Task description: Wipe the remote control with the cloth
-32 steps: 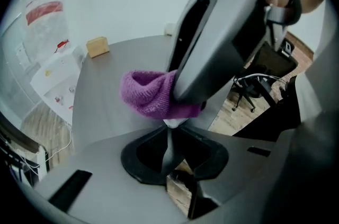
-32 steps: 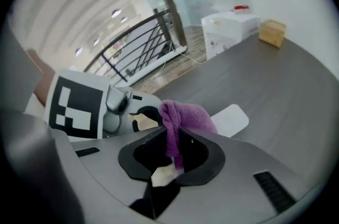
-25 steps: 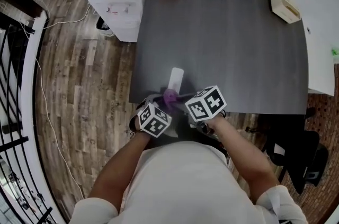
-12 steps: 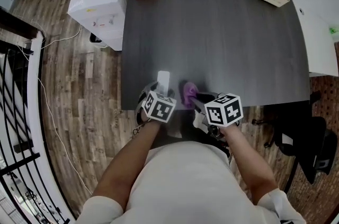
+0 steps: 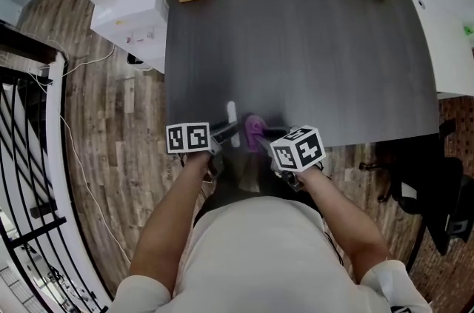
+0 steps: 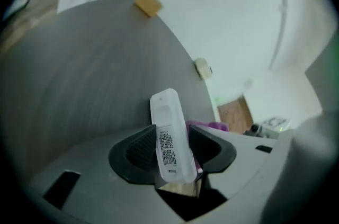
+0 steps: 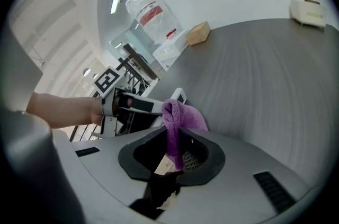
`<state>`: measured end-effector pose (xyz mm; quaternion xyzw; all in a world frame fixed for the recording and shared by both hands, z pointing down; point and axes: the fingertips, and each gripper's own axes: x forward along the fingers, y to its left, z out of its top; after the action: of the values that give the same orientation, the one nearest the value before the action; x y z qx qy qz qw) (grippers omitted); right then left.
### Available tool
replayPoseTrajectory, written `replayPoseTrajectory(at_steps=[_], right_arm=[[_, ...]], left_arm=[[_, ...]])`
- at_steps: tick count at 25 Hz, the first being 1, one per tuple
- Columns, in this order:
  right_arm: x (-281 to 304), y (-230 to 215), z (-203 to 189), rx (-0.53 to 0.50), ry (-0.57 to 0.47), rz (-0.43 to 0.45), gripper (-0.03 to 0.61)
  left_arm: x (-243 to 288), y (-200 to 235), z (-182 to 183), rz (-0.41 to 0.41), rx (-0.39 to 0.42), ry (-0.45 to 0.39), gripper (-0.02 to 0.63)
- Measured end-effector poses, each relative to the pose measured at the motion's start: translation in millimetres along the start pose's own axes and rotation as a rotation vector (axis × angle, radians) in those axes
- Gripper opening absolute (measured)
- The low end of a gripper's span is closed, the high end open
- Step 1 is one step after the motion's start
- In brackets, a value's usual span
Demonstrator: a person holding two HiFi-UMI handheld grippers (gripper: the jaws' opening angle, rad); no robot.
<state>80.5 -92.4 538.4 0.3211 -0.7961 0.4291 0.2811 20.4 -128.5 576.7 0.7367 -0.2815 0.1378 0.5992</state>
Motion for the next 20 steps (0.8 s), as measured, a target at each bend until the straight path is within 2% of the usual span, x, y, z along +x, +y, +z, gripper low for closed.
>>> replayPoseTrajectory(at_steps=[1,2,4,7,10,14,16,20], right_arm=[[8.7,2.9,2.8,-0.016,0.008,0.005,0.069],[17.1,6.9,5.8,-0.036,0.016,0.010,0.069],[29.7,16.2,11.1,-0.087,0.034,0.014,0.069],[40.7,29.1,14.3,-0.166,0.058,0.016,0.069],[45.9,34.0,17.6,-0.204,0.064,0.010,0.069],[45.5,26.1,20.3,-0.205,0.074,-0.038,0.069],[51.3,23.0,16.1,-0.196,0.112,-0.044,0.069],[67.2,26.5,20.9,-0.203,0.143,-0.043,0.070]], left_arm=[[-2.1,3.7,1.7,-0.046,-0.107,-0.044,0.196],[-4.7,8.6,2.2,-0.070,-0.168,-0.074,0.190],[-10.3,15.1,-0.8,-0.092,-0.200,-0.093,0.189],[-25.9,23.1,-3.5,-0.068,-0.158,-0.091,0.191],[-45.3,28.6,-2.6,-0.006,-0.054,-0.069,0.225],[-59.5,27.8,-2.8,0.034,0.069,-0.072,0.229],[-57.8,30.0,-3.2,0.038,0.091,-0.068,0.229],[-46.4,32.9,5.7,0.016,0.084,-0.060,0.229]])
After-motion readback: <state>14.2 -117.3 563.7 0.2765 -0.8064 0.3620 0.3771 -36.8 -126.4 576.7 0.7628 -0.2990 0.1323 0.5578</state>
